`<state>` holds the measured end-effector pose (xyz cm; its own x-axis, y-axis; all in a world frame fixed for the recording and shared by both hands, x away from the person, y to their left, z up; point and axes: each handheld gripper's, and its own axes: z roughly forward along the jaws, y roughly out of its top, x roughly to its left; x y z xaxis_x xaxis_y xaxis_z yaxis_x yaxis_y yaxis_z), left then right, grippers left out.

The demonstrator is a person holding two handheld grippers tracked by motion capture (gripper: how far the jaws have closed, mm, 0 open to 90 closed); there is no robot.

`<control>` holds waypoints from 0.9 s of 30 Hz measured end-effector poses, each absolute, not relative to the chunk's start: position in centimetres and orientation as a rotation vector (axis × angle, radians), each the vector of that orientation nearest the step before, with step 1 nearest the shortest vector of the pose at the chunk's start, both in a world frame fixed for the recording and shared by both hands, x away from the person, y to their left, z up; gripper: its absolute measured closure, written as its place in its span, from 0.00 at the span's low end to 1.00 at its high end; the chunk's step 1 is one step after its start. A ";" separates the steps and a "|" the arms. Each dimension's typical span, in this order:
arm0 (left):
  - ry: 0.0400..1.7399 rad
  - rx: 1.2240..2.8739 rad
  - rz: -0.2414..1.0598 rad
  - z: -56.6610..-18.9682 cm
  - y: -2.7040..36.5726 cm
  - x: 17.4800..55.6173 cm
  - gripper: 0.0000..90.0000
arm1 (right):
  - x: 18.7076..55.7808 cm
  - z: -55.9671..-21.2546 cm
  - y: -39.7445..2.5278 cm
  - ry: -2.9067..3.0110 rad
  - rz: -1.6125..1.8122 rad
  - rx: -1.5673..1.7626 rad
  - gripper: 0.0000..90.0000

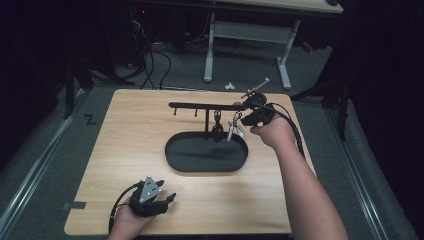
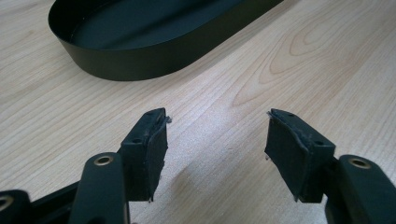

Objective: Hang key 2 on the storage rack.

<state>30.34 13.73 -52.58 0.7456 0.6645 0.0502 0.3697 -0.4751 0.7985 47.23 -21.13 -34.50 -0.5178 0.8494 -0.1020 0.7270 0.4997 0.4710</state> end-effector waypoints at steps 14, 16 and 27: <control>0.794 2.119 0.474 -52.8 13.5 30.4 0.43 | 43.0 -39.4 -23.5 2.377 0.631 1.388 0.57; 0.795 2.125 0.474 -52.8 13.5 30.4 0.43 | 42.0 -40.4 -23.8 2.378 0.656 1.383 0.56; 0.788 2.135 0.471 -53.0 13.1 30.4 0.43 | 37.0 -44.7 -24.9 2.303 0.810 1.402 0.50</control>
<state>30.44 13.15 -53.00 0.7374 0.6722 0.0665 0.3765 -0.4907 0.7858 37.03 -24.87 -44.70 -0.4640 0.8857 0.0169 0.7011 0.3555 0.6182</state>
